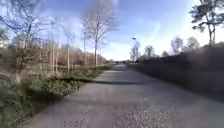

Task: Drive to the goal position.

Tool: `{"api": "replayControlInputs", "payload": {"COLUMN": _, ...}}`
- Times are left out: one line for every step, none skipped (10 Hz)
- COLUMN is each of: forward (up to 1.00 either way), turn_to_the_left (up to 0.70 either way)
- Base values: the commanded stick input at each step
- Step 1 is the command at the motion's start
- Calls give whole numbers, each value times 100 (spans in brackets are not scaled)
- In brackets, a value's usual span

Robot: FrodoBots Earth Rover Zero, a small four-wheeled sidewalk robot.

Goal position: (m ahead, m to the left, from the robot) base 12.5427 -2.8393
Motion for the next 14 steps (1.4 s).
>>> {"api": "replayControlInputs", "payload": {"forward": 100, "turn_to_the_left": 0}}
{"api": "replayControlInputs", "payload": {"forward": 100, "turn_to_the_left": 0}}
{"api": "replayControlInputs", "payload": {"forward": 100, "turn_to_the_left": 0}}
{"api": "replayControlInputs", "payload": {"forward": 100, "turn_to_the_left": 0}}
{"api": "replayControlInputs", "payload": {"forward": 100, "turn_to_the_left": 0}}
{"api": "replayControlInputs", "payload": {"forward": 100, "turn_to_the_left": 0}}
{"api": "replayControlInputs", "payload": {"forward": 100, "turn_to_the_left": 0}}
{"api": "replayControlInputs", "payload": {"forward": 100, "turn_to_the_left": 0}}
{"api": "replayControlInputs", "payload": {"forward": 100, "turn_to_the_left": 0}}
{"api": "replayControlInputs", "payload": {"forward": 100, "turn_to_the_left": 0}}
{"api": "replayControlInputs", "payload": {"forward": 100, "turn_to_the_left": 0}}
{"api": "replayControlInputs", "payload": {"forward": 100, "turn_to_the_left": 0}}
{"api": "replayControlInputs", "payload": {"forward": 100, "turn_to_the_left": 0}}
{"api": "replayControlInputs", "payload": {"forward": 100, "turn_to_the_left": 0}}
